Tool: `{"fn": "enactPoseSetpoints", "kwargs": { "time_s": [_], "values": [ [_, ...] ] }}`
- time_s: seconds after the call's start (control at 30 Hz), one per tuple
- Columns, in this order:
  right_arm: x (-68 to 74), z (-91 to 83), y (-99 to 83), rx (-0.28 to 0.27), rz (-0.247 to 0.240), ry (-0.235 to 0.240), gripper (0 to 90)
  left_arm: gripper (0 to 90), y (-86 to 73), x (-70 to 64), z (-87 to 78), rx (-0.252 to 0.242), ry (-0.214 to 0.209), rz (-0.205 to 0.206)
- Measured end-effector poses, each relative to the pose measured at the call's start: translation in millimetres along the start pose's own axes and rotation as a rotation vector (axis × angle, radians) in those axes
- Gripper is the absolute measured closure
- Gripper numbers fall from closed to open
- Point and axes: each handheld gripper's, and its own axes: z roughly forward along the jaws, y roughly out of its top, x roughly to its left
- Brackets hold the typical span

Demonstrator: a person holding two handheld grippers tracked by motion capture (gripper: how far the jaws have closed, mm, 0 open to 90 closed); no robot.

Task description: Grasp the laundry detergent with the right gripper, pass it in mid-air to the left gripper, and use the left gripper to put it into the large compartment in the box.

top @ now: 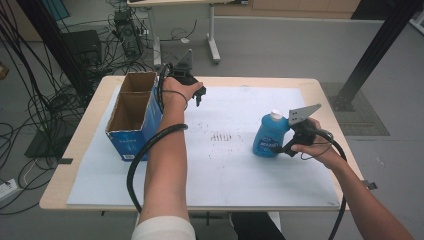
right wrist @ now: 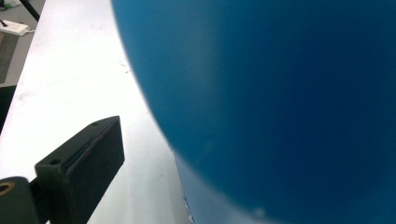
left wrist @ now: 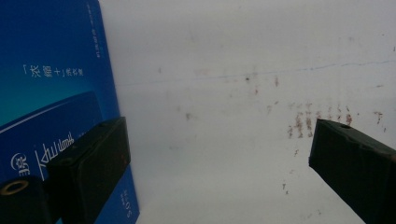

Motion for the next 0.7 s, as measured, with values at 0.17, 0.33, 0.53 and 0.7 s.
{"fn": "enactPoseSetpoints", "kwargs": {
  "time_s": [0.17, 0.33, 0.53, 0.7],
  "values": [
    [-0.7, 0.4, 0.8, -0.007, -0.002, 0.004, 2.6, 5.8, -0.2, 0.4, 0.4, 0.004, 0.0, 0.001],
    [-1.0, 0.5, 0.6, -0.004, -0.005, 0.008, 2.5, 5.8, -0.2, 0.9, 1.7, 0.006, 0.0, -0.001],
    [-1.0, 0.6, 0.8, -0.007, -0.004, 0.01, 2.5, 5.8, 0.3, -0.6, 2.1, 0.007, 0.0, 0.006],
    [-0.4, 1.0, 2.3, -0.013, -0.01, 0.016, 2.6, 5.8, 0.4, -0.4, 1.4, 0.005, 0.002, 0.004]
  ]
}}
